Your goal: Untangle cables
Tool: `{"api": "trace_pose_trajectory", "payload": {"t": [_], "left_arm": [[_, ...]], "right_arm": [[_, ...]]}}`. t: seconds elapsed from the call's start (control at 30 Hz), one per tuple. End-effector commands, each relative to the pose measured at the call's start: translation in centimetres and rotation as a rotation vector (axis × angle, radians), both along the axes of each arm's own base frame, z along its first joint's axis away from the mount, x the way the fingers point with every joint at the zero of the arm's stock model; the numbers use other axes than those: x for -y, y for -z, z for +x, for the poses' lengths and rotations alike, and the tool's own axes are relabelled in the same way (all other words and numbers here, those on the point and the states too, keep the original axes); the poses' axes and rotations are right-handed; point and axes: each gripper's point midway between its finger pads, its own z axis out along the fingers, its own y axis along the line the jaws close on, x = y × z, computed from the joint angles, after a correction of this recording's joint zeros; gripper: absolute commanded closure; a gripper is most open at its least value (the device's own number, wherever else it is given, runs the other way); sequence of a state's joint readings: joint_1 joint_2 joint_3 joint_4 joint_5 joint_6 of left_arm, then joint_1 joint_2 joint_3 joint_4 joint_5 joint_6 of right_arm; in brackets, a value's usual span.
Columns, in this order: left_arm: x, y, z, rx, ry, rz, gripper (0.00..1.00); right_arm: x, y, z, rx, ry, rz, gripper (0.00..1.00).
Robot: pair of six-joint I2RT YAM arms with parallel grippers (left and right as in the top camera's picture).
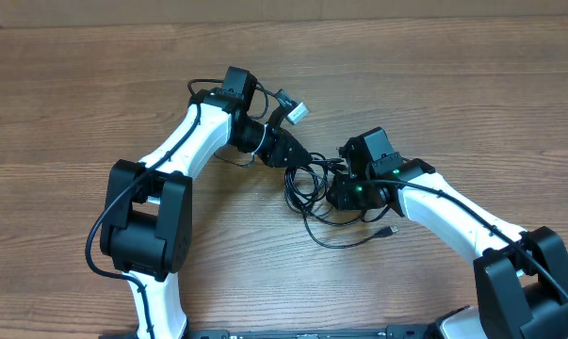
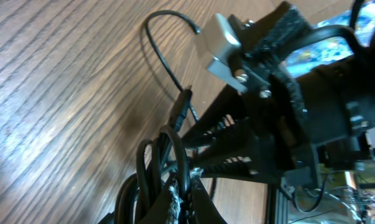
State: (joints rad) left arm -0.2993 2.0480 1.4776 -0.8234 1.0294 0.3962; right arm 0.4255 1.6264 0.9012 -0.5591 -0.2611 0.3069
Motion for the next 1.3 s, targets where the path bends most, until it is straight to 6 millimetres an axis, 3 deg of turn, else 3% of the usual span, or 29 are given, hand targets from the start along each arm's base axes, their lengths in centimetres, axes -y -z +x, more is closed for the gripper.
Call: {"api": "trace_pose_trajectory", "payload": {"t": [0.0, 0.43, 0.63, 0.87, 1.27], "left_arm": [[0.6, -3.0, 0.1, 0.032, 0.019, -0.095, 0.96], [0.7, -3.3, 0.1, -0.006, -0.001, -0.106, 0.96], [0.9, -3.6, 0.1, -0.011, 0.002, -0.125, 0.96], [0.8, -3.5, 0.1, -0.013, 0.000, -0.124, 0.96], [0.8, -3.5, 0.1, -0.011, -0.001, -0.119, 0.96]], "right_arm": [[0.4, 0.1, 0.6, 0.020, 0.022, -0.024, 0.71], [0.1, -0.3, 1.7, 0.051, 0.075, -0.005, 0.71], [-1.2, -0.5, 1.9, 0.087, 0.044, 0.008, 0.66], [-1.1, 0.0, 1.8, 0.178, 0.027, -0.160, 0.71], [-0.5, 1.7, 1.7, 0.183, 0.072, -0.257, 0.72]]}}
